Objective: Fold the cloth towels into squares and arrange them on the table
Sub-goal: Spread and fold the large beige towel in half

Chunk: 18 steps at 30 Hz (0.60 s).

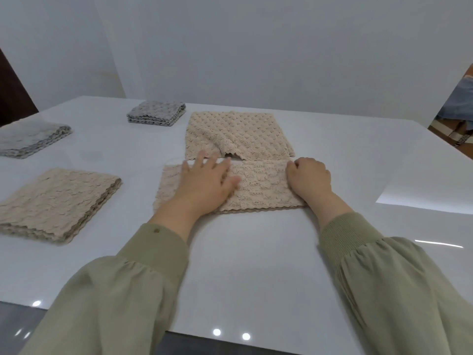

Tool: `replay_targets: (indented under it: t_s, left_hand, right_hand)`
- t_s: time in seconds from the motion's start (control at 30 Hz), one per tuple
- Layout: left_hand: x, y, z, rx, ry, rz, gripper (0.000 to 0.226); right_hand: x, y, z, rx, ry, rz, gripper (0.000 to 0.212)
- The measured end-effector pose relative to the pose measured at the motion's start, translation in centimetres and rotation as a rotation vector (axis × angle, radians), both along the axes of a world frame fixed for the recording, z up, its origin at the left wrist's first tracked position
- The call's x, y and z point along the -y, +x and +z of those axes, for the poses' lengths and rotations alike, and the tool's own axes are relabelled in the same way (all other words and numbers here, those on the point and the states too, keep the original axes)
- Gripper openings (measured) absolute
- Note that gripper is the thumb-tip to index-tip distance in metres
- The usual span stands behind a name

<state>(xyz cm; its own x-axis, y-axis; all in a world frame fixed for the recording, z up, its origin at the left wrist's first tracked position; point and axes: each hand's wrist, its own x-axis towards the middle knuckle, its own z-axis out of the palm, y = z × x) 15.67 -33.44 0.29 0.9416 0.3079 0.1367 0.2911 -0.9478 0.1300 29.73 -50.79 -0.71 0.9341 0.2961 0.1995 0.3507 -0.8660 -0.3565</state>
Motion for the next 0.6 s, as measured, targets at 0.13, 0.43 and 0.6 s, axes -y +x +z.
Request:
replay_targets:
  t_s: [0.13, 0.43, 0.6]
  left_hand:
    - [1.7, 1.1, -0.9, -0.155, 0.009, -0.062, 0.074]
    - [1.6, 1.1, -1.0, -0.182, 0.033, -0.059, 0.077]
    - [1.7, 0.9, -0.9, -0.191, 0.034, -0.058, 0.078]
  right_hand:
    - [-0.3, 0.2, -0.1, -0.044, -0.011, 0.050, 0.042]
    - [-0.2, -1.4, 1.2, -0.273, 0.550, 0.121, 0.029]
    - [-0.1, -1.9, 1.9, -0.334, 0.942, 0.102, 0.040]
